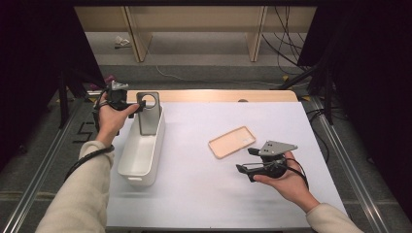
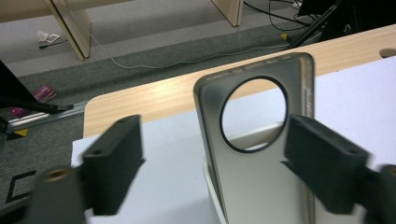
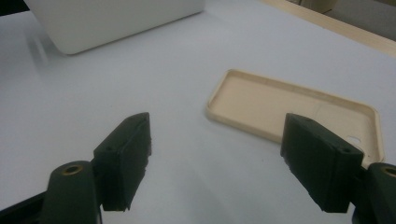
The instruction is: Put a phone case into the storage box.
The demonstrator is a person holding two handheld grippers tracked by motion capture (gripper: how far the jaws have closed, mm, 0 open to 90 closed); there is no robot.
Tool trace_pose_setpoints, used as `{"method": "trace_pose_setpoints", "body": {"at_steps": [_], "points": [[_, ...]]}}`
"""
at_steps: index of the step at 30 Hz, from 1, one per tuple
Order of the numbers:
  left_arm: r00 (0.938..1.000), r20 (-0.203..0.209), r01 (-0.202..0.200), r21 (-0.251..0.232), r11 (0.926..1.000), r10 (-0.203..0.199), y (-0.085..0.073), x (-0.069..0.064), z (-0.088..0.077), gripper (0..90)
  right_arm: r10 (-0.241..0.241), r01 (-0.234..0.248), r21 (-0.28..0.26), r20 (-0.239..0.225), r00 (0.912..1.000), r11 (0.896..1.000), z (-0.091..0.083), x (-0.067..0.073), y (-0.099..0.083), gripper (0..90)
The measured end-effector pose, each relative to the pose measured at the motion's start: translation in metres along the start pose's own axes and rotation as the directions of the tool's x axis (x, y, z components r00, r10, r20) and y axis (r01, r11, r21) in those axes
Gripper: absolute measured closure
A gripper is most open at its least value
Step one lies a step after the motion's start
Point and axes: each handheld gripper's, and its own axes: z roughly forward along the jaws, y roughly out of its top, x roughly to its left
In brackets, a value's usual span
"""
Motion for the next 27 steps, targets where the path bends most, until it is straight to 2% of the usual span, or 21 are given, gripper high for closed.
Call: {"method": "trace_pose_setpoints", "body": {"at_steps": [3, 6, 8, 14, 17, 21, 25, 27], "points": [[0.9998, 0.019, -0.011, -0.009, 0.9999, 0.011, -0.003, -0.003, -0.011, 7.1, 0.002, -0.002, 0.000, 0.002, 1.0000, 1.000, 0.000, 0.000, 0.000, 25.2], [0.9981, 0.061, -0.006, -0.004, 1.0000, 0.006, -0.008, -0.008, -0.022, 0.0, 0.004, -0.004, 0.002, 0.005, 1.0000, 1.000, 0.000, -0.001, 0.001, 24.8], [0.9979, 0.063, -0.011, -0.013, 0.9998, 0.012, -0.011, -0.010, -0.029, 0.0, 0.006, -0.006, 0.002, 0.007, 1.0000, 1.000, 0.001, -0.001, 0.001, 24.4], [0.9976, 0.069, 0.014, -0.079, 0.9968, -0.008, -0.021, -0.020, -0.054, 0.0, 0.007, -0.007, -0.002, 0.011, 0.9999, 1.000, 0.003, -0.002, 0.002, 23.1], [0.9957, 0.092, 0.013, -0.103, 0.9946, -0.003, -0.029, -0.029, -0.066, 0.0, 0.010, -0.010, 0.001, 0.012, 0.9999, 1.000, 0.002, -0.003, 0.002, 22.9], [0.9929, 0.118, 0.003, -0.124, 0.9922, 0.012, -0.040, -0.039, -0.081, 0.0, 0.012, -0.012, -0.002, 0.018, 0.9998, 1.000, 0.002, -0.004, 0.002, 22.8], [0.9892, 0.146, 0.014, -0.120, 0.9926, 0.004, -0.051, -0.047, -0.091, 0.0, 0.011, -0.011, -0.006, 0.022, 0.9997, 1.000, 0.003, -0.005, 0.003, 22.4], [0.9890, 0.147, 0.009, -0.130, 0.9915, 0.010, -0.056, -0.053, -0.096, 0.0, 0.010, -0.010, -0.005, 0.023, 0.9997, 1.000, 0.003, -0.005, 0.003, 22.3]]}}
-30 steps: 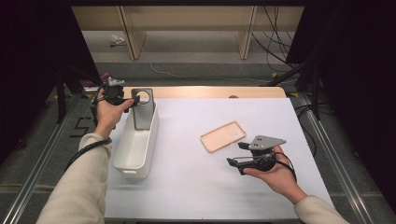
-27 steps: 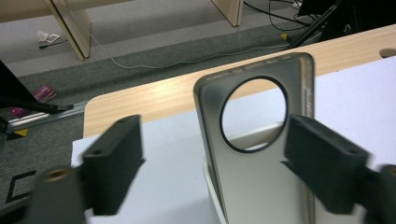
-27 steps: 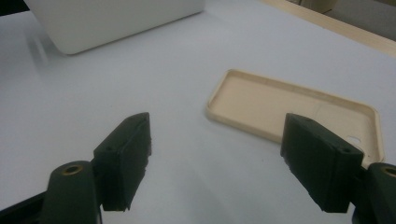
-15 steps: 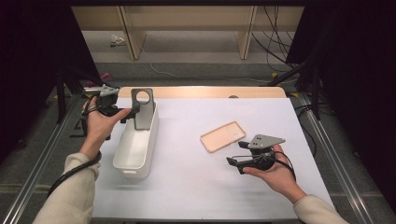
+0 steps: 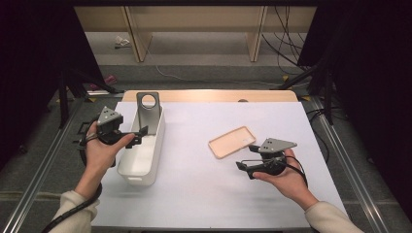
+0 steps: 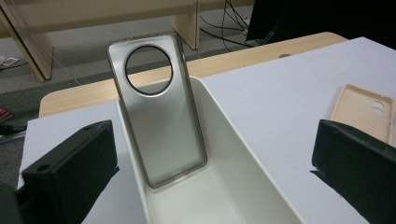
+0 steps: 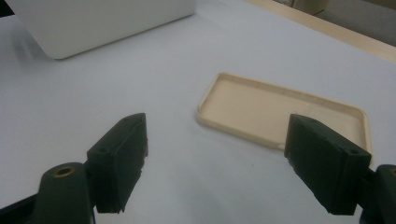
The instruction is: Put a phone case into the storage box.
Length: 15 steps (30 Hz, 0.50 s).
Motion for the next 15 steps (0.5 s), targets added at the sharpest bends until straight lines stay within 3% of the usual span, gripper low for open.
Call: {"method": "trace_pose_setpoints", "body": {"at_steps": [12, 15], "points": [[0.9960, 0.086, -0.019, -0.064, 0.9977, 0.024, -0.031, -0.051, -0.034, 0.0, 0.013, -0.013, -0.020, 0.012, 0.9998, 1.000, 0.002, -0.005, 0.003, 22.0], [0.9928, 0.100, -0.059, -0.064, 0.9962, 0.066, -0.041, -0.063, -0.041, 0.0, 0.016, -0.015, -0.021, 0.012, 0.9998, 1.000, 0.003, -0.006, 0.003, 22.0]]}}
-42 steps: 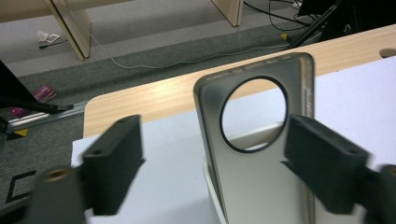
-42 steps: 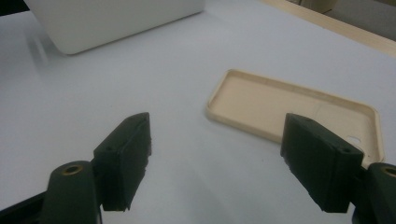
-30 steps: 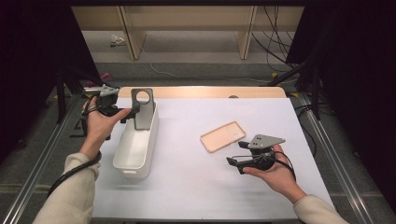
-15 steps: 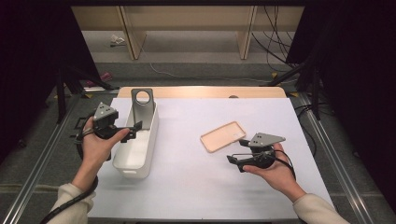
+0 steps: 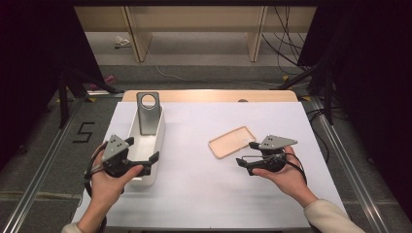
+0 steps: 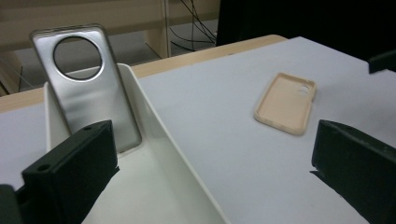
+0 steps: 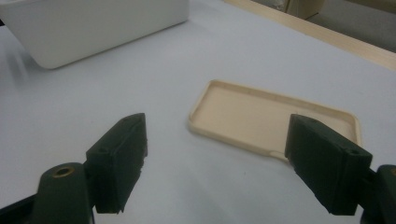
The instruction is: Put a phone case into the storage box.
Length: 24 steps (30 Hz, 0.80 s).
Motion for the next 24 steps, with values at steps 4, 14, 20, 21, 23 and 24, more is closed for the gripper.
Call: {"method": "trace_pose_setpoints", "body": {"at_steps": [4, 14, 20, 21, 23, 24], "points": [[0.9998, 0.016, -0.015, 0.008, 0.9999, 0.015, -0.008, -0.008, -0.005, 0.0, 0.007, -0.007, 0.003, -0.001, 1.0000, 1.000, 0.001, -0.001, 0.000, 21.9], [0.9996, 0.015, -0.026, 0.008, 0.9996, 0.025, -0.012, -0.012, -0.005, 0.0, 0.006, -0.006, -0.011, 0.012, 0.9999, 1.000, 0.001, -0.001, 0.002, 21.2], [0.9993, 0.018, -0.034, 0.012, 0.9993, 0.034, -0.013, -0.014, -0.002, 0.0, 0.006, -0.006, -0.014, 0.016, 0.9999, 1.000, 0.005, -0.001, 0.003, 21.4], [0.9992, 0.016, -0.036, 0.011, 0.9993, 0.036, -0.013, -0.015, -0.002, 0.0, 0.005, -0.005, -0.015, 0.017, 0.9998, 1.000, 0.005, -0.001, 0.003, 21.9], [0.9991, 0.013, -0.039, 0.015, 0.9991, 0.039, -0.013, -0.015, -0.001, 0.0, 0.002, -0.002, -0.017, 0.018, 0.9998, 1.000, 0.006, -0.001, 0.004, 24.9], [0.9992, 0.014, -0.039, 0.018, 0.9991, 0.038, -0.014, -0.015, 0.000, 0.0, -0.001, 0.001, -0.016, 0.019, 0.9998, 1.000, 0.007, 0.000, 0.005, 27.8]]}}
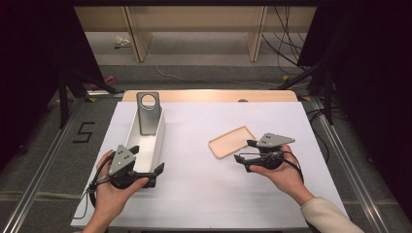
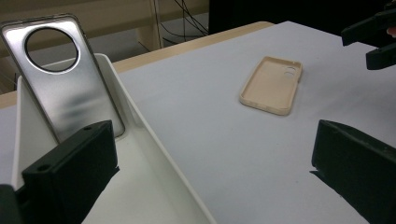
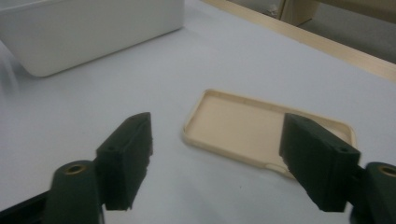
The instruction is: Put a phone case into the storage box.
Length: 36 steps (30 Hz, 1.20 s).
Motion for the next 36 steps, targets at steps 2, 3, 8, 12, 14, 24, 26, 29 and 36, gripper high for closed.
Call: {"method": "trace_pose_setpoints", "body": {"at_steps": [2, 3, 8, 12, 14, 24, 26, 29, 36], "points": [[1.0000, -0.001, -0.007, 0.003, 1.0000, 0.007, 0.000, 0.000, 0.001, 0.0, -0.007, 0.007, 0.000, 0.008, 0.9999, 1.000, 0.002, 0.000, 0.002, 35.7], [1.0000, -0.003, -0.008, 0.004, 1.0000, 0.008, 0.000, 0.000, 0.002, 0.1, -0.005, 0.005, 0.000, 0.008, 1.0000, 1.000, 0.003, -0.001, 0.003, 40.9], [1.0000, -0.003, -0.009, 0.009, 0.9999, 0.009, -0.001, 0.002, 0.006, 0.5, 0.017, -0.017, 0.024, 0.000, 0.9999, 1.000, 0.016, -0.005, 0.011, 70.6], [0.9999, 0.002, -0.011, 0.016, 0.9998, 0.011, -0.003, 0.003, 0.008, 0.9, 0.030, -0.029, 0.068, -0.014, 0.9994, 0.997, 0.031, -0.006, 0.017, 89.8], [0.9999, -0.002, -0.014, 0.018, 0.9997, 0.014, -0.004, 0.003, 0.008, 1.2, 0.036, -0.034, 0.097, -0.016, 0.9992, 0.995, 0.040, -0.005, 0.019, 90.0], [0.9999, 0.002, -0.016, 0.021, 0.9997, 0.015, -0.004, 0.002, 0.008, 1.6, 0.046, -0.041, 0.218, -0.019, 0.9988, 0.975, 0.081, 0.004, 0.023, 90.0], [0.9999, 0.003, -0.016, 0.022, 0.9996, 0.016, -0.005, 0.002, 0.008, 1.7, 0.048, -0.044, 0.241, -0.010, 0.9988, 0.970, 0.086, 0.005, 0.022, 90.0], [0.9999, 0.003, -0.016, 0.022, 0.9996, 0.016, -0.005, 0.002, 0.008, 1.7, 0.050, -0.047, 0.258, -0.006, 0.9987, 0.965, 0.091, 0.005, 0.021, 90.0], [0.9998, 0.005, -0.017, 0.021, 0.9996, 0.017, -0.005, 0.002, 0.008, 1.7, 0.050, -0.049, 0.290, 0.004, 0.9987, 0.956, 0.100, 0.007, 0.018, 90.0]]}}
